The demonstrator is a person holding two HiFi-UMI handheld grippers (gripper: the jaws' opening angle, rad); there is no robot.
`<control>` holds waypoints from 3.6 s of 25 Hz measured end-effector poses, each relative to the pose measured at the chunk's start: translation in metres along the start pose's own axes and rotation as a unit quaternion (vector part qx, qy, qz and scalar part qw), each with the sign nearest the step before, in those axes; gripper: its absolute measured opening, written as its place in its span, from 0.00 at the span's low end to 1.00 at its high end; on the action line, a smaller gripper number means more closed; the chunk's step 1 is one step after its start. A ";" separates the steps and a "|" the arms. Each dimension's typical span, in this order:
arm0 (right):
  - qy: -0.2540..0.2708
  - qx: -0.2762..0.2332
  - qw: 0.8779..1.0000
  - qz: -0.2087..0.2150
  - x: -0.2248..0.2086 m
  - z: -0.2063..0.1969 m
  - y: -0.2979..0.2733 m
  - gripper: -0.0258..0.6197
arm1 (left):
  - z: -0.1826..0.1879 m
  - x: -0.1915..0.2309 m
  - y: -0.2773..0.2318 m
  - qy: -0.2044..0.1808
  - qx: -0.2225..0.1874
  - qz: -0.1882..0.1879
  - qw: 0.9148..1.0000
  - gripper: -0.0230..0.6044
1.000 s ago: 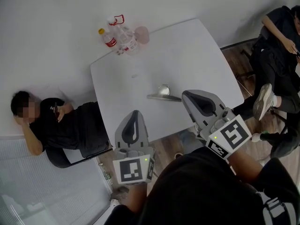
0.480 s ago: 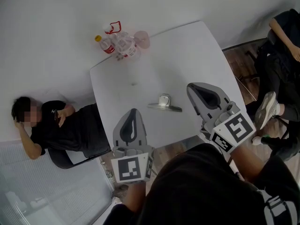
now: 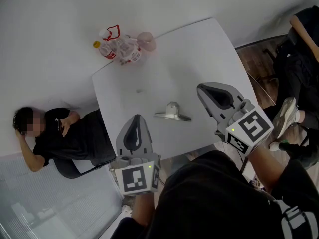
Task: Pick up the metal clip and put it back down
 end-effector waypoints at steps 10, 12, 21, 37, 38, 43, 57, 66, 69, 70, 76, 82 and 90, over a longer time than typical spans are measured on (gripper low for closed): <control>0.002 0.018 1.000 -0.005 -0.001 -0.010 -0.007 0.07 | -0.001 0.008 -0.010 -0.006 0.007 -0.010 1.000 0.07; 0.004 0.023 1.000 -0.015 0.000 -0.012 -0.006 0.07 | -0.004 0.010 -0.011 -0.004 0.006 -0.016 1.000 0.07; 0.023 0.059 0.997 -0.034 0.029 -0.024 -0.019 0.07 | -0.035 0.030 -0.010 0.012 0.007 -0.047 0.999 0.07; 0.039 0.156 0.987 -0.003 0.032 -0.078 -0.073 0.07 | -0.113 0.073 -0.053 0.031 0.042 -0.062 0.997 0.07; 0.044 0.159 0.986 0.006 0.032 -0.082 -0.075 0.07 | -0.117 0.072 -0.053 0.033 0.043 -0.062 0.997 0.07; 0.041 0.189 0.981 0.016 0.030 -0.107 -0.068 0.07 | -0.143 0.059 -0.055 0.051 0.071 -0.065 0.994 0.07; 0.002 0.232 0.971 0.051 0.022 -0.137 -0.069 0.27 | -0.172 0.048 -0.071 0.058 0.109 -0.064 0.990 0.07; -0.011 0.257 0.964 0.071 0.015 -0.179 -0.092 0.27 | -0.206 0.049 -0.092 0.081 0.133 -0.075 0.985 0.07; -0.020 0.272 0.959 0.074 0.016 -0.190 -0.101 0.27 | -0.219 0.052 -0.095 0.084 0.148 -0.071 0.983 0.07; -0.019 0.277 0.957 0.078 0.016 -0.194 -0.103 0.27 | -0.223 0.053 -0.096 0.085 0.153 -0.071 0.982 0.07; -0.019 0.317 0.942 0.105 0.023 -0.219 -0.114 0.27 | -0.242 0.055 -0.100 0.085 0.181 -0.065 0.978 0.07; -0.015 0.326 0.936 0.132 0.029 -0.232 -0.120 0.27 | -0.252 0.056 -0.106 0.089 0.194 -0.066 0.975 0.07; -0.066 0.331 0.930 0.146 0.030 -0.239 -0.132 0.23 | -0.259 0.054 -0.110 0.077 0.207 -0.066 0.973 0.07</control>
Point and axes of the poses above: the fingertips, and each gripper's own axes: y backward along the fingers, x to its left, z out of its top, the point moved 4 cm from there along y, backward along the fingers, and after that the axes turned 2 degrees about x, right-handed, at the moved point
